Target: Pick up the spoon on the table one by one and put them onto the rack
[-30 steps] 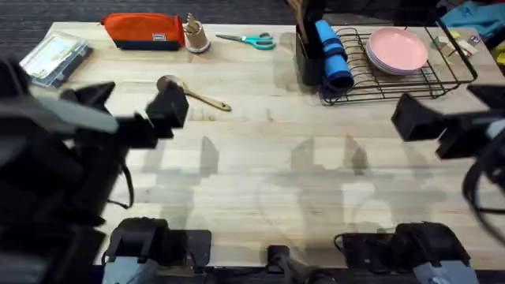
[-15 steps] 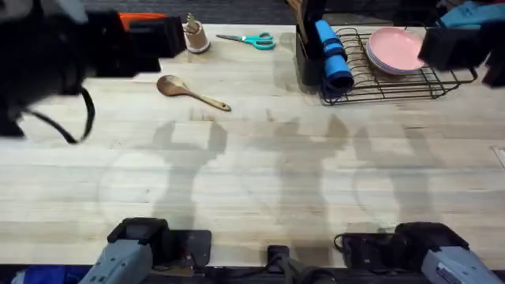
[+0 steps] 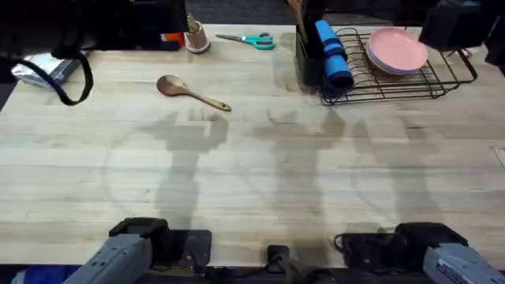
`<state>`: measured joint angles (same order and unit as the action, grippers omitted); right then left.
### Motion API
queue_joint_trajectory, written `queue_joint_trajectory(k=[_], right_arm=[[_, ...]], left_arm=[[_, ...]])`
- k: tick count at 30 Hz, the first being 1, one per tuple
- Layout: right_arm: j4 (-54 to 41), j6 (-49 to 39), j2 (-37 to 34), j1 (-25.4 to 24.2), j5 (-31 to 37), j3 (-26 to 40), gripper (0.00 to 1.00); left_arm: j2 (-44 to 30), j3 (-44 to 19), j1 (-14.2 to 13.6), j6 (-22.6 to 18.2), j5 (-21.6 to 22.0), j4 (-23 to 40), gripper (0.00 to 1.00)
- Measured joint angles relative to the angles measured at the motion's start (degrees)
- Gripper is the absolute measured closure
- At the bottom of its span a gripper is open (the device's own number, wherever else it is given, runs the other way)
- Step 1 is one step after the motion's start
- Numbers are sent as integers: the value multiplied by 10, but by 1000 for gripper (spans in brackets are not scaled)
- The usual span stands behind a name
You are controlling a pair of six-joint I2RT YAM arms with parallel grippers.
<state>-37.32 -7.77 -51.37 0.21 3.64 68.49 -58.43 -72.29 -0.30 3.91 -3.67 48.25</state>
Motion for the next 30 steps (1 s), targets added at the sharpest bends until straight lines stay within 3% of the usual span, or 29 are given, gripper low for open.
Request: queue_joint_trajectory(k=[18, 19, 27, 28, 30], right_arm=[[0, 0, 0, 0, 0, 0, 5], [0, 0, 0, 0, 0, 0, 5], [0, 0, 0, 0, 0, 0, 5], [0, 0, 0, 0, 0, 0, 5], [0, 0, 0, 0, 0, 0, 5]], left_arm=[[-1, 0, 0, 3, 0, -5, 7], [-7, -1, 0, 42, 7, -11, 7], [-71, -1, 0, 199, 34, -13, 8], [-97, -1, 0, 259, 35, -13, 7], [-111, -1, 0, 291, 35, -13, 7]])
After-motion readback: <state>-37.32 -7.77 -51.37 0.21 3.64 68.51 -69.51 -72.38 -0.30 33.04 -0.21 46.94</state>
